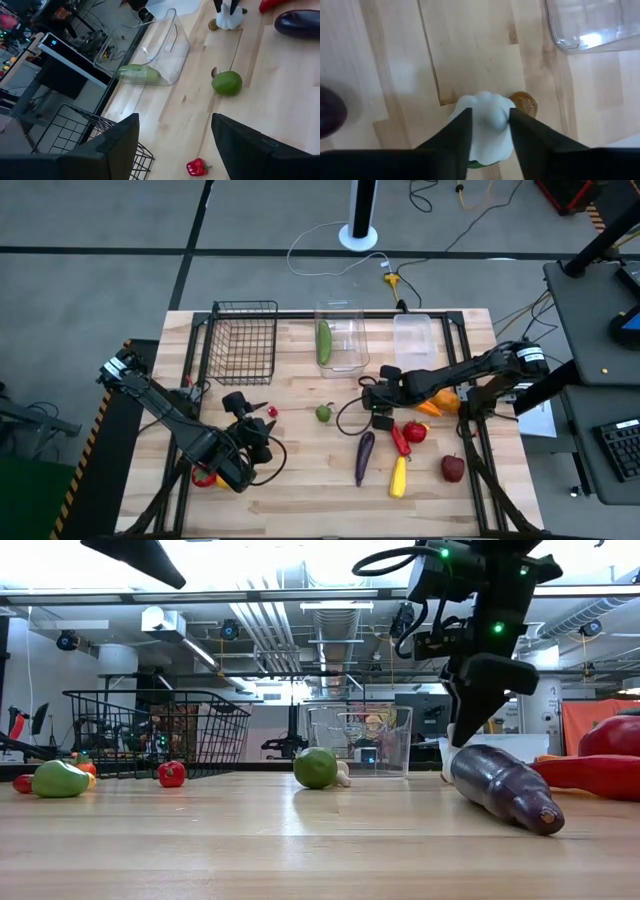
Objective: Sort produce into baskets
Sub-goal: Put the right transparent garlic into the left transparent bin, then put the red chili pepper into the right transparent bin
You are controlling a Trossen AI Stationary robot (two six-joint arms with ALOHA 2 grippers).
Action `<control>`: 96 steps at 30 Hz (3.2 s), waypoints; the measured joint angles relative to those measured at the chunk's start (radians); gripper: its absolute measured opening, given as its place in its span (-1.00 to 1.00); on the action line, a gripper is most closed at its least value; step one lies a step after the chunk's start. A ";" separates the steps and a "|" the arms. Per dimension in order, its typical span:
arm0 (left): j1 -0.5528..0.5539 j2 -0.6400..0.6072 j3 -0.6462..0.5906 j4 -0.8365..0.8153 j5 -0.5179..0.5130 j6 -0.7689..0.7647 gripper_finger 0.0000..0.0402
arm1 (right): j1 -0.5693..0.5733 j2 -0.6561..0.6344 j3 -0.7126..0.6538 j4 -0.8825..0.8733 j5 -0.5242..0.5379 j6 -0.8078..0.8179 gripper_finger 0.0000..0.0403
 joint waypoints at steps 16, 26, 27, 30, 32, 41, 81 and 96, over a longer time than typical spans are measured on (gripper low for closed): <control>0.000 0.000 0.000 0.004 0.000 -0.029 0.15 | 0.000 -0.046 0.160 -0.005 -0.106 -0.023 -0.89; 0.000 0.000 0.000 0.051 0.059 -0.103 0.15 | -0.076 -0.055 0.305 0.133 -0.044 -0.300 -0.89; 0.000 0.000 0.000 0.058 0.086 -0.109 0.15 | -0.098 -0.054 0.303 0.169 -0.044 -0.323 -0.89; 0.000 0.001 0.000 0.077 0.184 -0.134 0.15 | -0.170 -0.053 0.292 0.234 -0.044 -0.367 -0.89; 0.000 0.001 0.000 0.082 0.256 -0.158 0.15 | -0.222 -0.048 0.287 0.273 -0.043 -0.371 -0.89; 0.000 0.001 0.000 0.080 0.403 -0.189 0.16 | -0.411 0.007 0.237 0.329 -0.044 -0.222 -0.89; 0.137 0.045 -0.163 0.256 0.530 0.533 0.16 | -0.146 -0.121 0.225 0.244 -0.071 0.001 -0.13; 0.405 0.045 -0.353 0.473 0.666 0.890 0.16 | -0.100 -0.159 0.225 0.246 -0.070 0.027 -0.12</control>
